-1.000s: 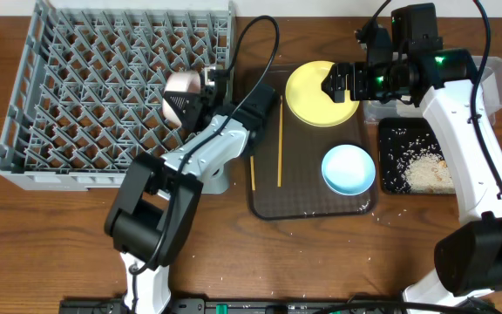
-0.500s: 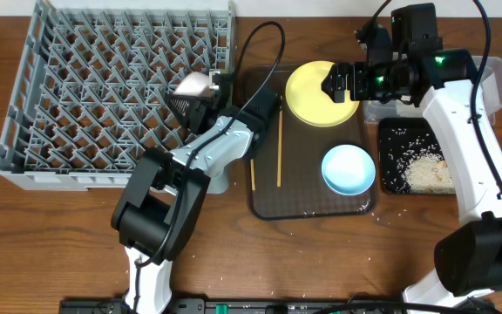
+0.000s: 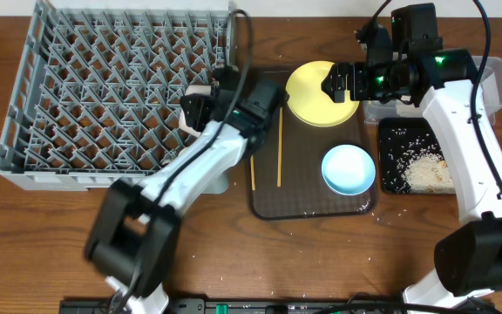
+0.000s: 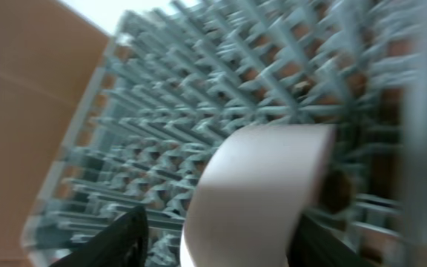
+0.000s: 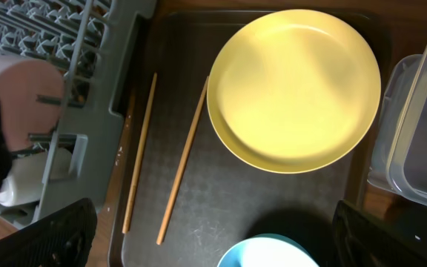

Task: Sort waste into correct bins and load items into the dishwasher
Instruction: 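Reach the left gripper to the light-blue bowl and grasp its rim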

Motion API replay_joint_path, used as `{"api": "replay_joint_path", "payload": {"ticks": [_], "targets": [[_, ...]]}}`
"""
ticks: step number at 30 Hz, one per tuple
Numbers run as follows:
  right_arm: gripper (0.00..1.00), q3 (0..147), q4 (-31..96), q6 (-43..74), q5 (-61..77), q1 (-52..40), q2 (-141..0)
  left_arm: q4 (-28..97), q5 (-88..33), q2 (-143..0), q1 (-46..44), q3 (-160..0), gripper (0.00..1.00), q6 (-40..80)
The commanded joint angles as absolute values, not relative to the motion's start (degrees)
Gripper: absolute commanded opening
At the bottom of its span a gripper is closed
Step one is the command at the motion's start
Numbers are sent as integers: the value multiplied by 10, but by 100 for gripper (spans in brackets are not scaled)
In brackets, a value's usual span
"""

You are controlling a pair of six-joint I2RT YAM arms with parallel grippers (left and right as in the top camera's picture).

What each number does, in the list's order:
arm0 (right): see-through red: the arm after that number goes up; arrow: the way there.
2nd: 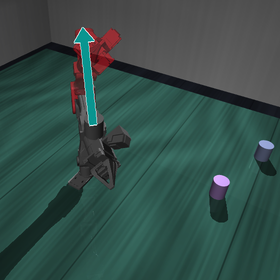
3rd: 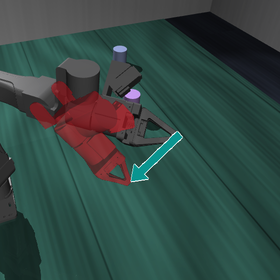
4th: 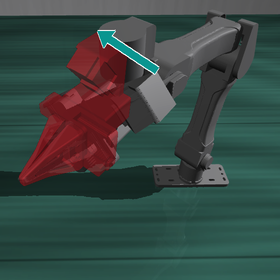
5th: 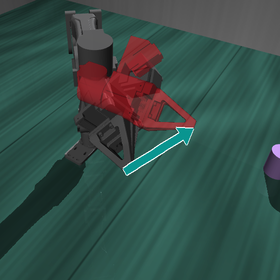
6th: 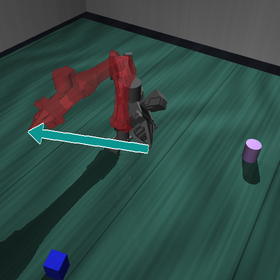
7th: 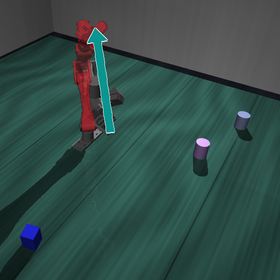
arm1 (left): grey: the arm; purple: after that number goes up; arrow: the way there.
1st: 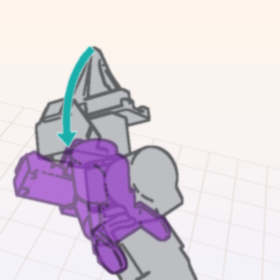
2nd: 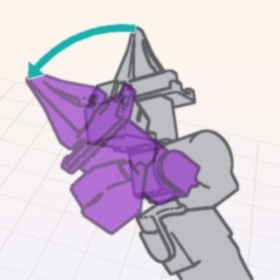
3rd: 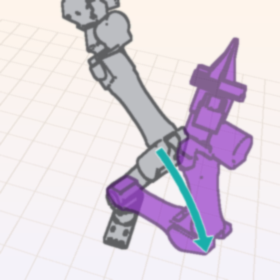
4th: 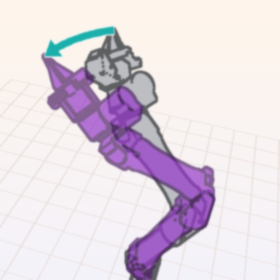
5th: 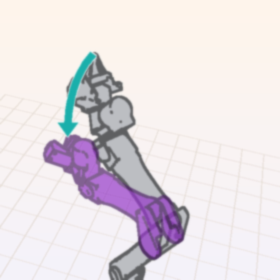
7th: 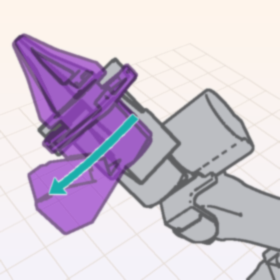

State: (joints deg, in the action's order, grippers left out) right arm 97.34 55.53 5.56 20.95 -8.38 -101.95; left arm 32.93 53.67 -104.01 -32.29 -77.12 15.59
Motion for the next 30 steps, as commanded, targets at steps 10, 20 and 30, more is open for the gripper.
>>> {"api": "replay_joint_path", "payload": {"ticks": [10,20,30], "targets": [[99,974,555,51,208,-83,-1015,351,32,-954,-321,-778,62,263],[99,974,555,51,208,-83,-1015,350,-104,-987,-322,-770,62,371],[99,982,560,55,221,-76,-1011,296,-112,-1011,-368,-770,62,397]]}}
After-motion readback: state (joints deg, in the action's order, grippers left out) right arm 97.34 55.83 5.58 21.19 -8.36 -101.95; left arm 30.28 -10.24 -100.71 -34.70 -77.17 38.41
